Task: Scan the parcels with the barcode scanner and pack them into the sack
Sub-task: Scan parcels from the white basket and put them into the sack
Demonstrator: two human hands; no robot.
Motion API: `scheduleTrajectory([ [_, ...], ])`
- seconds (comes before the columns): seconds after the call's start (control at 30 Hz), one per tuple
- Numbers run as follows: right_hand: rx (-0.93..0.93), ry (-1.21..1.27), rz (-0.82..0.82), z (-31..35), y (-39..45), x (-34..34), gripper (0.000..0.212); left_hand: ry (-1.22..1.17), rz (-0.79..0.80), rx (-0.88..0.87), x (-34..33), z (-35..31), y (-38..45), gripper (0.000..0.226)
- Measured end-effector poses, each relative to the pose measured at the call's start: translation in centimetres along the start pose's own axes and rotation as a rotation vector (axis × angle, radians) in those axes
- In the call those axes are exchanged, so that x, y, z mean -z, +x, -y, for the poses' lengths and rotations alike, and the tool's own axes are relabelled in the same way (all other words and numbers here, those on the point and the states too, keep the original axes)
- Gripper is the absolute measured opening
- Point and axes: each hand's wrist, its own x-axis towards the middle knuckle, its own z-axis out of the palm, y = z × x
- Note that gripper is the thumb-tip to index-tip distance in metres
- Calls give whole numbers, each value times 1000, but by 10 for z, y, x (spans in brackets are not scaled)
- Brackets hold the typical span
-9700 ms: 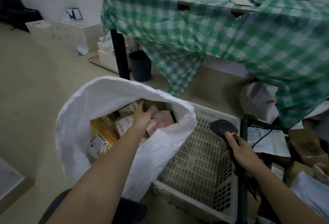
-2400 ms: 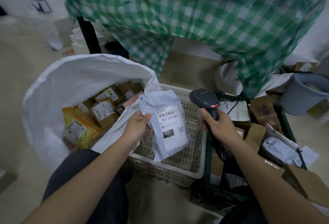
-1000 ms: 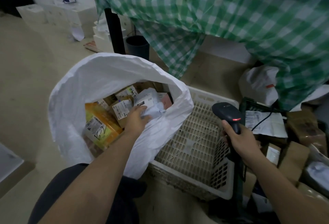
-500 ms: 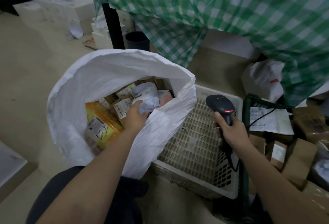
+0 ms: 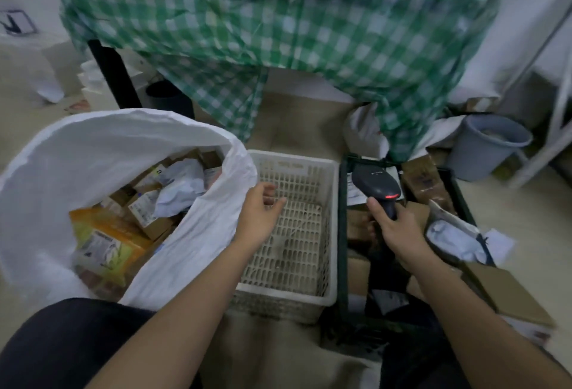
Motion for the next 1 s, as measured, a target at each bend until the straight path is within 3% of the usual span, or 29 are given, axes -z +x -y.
scheduleTrajectory([
  [0.3, -38, 94, -255, -32, 23, 85, 32, 54, 320, -33, -138, -41, -2, 25],
  [0.4, -59, 197, -287, -40, 32, 102, 36, 64, 423, -61, -176, -42, -4, 26],
  [0.53, -62, 262, -316, -45, 41, 119, 22, 135, 561, -59, -214, -34, -9, 29],
  [0.73, -50, 320, -291, -46, 41, 133, 25, 189, 720, -137, -248, -26, -20, 40],
  [1.0, -142, 304, -322, -71, 21, 157, 21, 385, 822, -252, -286, -29, -40, 46],
])
